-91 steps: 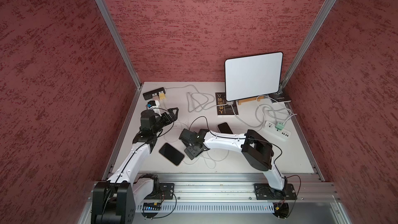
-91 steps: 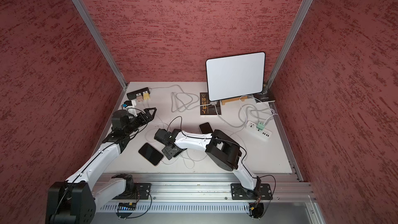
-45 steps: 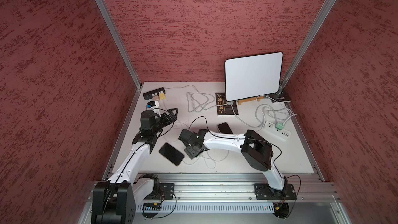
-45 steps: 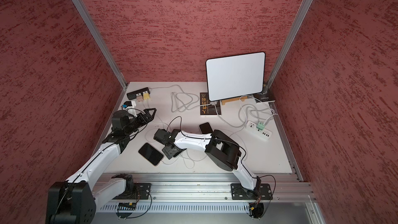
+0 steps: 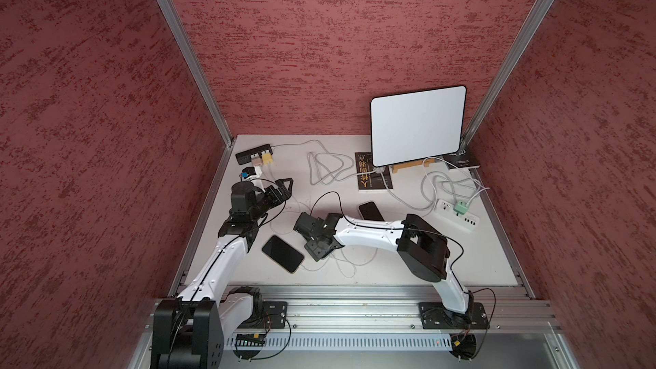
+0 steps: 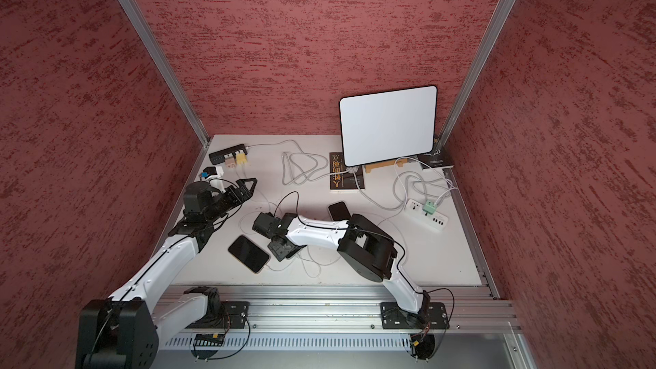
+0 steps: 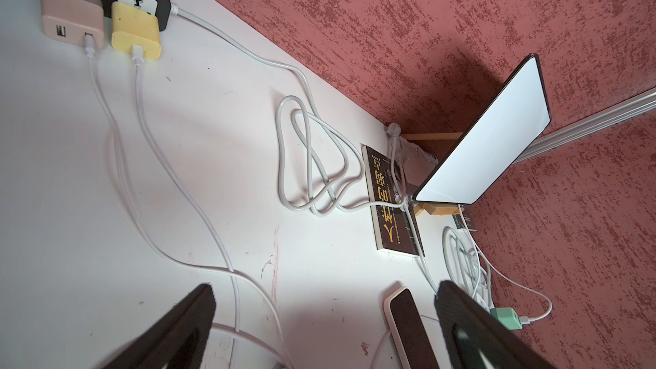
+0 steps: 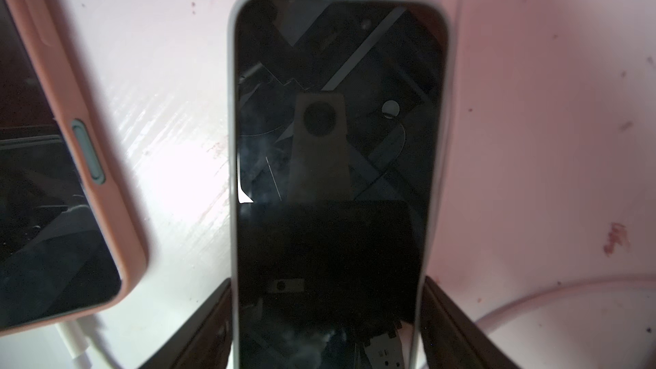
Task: Unplug the charging cable from the phone
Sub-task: Pick up the phone at the center of the board.
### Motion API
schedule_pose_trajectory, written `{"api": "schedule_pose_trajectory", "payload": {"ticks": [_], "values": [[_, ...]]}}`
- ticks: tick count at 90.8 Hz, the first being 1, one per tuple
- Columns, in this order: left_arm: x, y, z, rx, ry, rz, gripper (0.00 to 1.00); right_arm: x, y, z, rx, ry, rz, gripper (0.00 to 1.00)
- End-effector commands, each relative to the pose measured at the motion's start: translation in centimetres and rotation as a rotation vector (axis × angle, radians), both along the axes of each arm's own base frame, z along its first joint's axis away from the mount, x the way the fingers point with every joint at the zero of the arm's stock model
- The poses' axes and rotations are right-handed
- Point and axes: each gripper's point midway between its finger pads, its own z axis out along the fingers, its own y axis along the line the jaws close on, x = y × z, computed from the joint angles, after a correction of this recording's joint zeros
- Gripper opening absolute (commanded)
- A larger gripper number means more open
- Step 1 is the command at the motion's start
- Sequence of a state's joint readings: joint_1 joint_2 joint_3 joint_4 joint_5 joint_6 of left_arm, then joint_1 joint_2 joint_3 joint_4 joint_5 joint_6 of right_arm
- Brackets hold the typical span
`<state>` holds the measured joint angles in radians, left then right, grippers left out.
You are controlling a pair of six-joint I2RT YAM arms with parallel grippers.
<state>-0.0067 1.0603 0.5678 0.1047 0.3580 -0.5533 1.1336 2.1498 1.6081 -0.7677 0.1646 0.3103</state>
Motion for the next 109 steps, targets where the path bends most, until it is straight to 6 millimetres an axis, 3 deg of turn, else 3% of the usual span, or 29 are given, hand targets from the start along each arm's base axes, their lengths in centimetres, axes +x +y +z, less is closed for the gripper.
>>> {"api": "schedule_pose_trajectory", "payload": {"ticks": [1, 28, 57, 109], "values": [[-0.2, 0.5, -0.2, -0.006, 0.005, 0.018, 1.0, 0.4, 0.0, 1.8, 0.007, -0.063, 0.012, 0.5], [-0.2, 0.7, -0.2, -0.01, 0.002, 0.026, 1.0, 1.0, 0.1, 5.6, 0.102, -0.129, 0.019, 0.46], [-0.2, 0.6, 0.1, -0.021, -0.008, 0.019, 1.0, 2.0, -0.7, 7.9, 0.243, -0.094, 0.0, 0.41], [-0.2, -1.2, 1.3, -0.091, -0.057, -0.075, 1.0, 4.1, -2.4, 12.5, 0.827, 0.257, -0.033, 0.4]]}}
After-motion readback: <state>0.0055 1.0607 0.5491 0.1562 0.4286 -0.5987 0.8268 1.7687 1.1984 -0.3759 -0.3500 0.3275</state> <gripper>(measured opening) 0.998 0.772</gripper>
